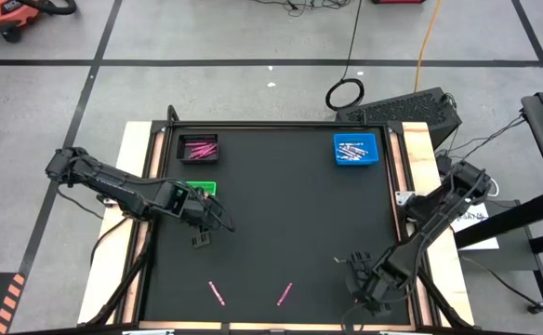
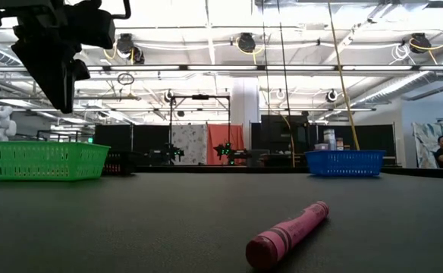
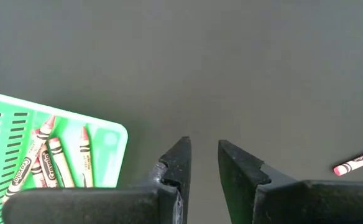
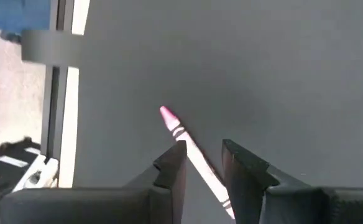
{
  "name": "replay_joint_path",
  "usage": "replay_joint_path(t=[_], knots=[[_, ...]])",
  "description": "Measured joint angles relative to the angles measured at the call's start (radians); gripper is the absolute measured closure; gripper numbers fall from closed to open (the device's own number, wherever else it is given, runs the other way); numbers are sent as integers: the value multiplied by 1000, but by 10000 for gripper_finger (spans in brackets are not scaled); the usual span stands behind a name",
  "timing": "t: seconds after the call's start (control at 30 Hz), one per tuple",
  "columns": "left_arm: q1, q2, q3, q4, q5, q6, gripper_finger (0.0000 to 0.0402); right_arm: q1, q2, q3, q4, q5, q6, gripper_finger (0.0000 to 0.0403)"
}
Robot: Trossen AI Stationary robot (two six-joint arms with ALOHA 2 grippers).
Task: Sort crayons
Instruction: Put the red crayon into the black bin
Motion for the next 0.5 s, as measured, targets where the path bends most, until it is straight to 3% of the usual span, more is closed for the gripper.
replay_joint_path(t=[0.23, 0.5], knots=[[0, 0, 0, 1, 0, 0, 324, 17, 46, 0, 95, 42, -24, 314], [1, 0, 0, 3, -42, 0, 324, -76, 103, 0, 446, 81, -400, 314]])
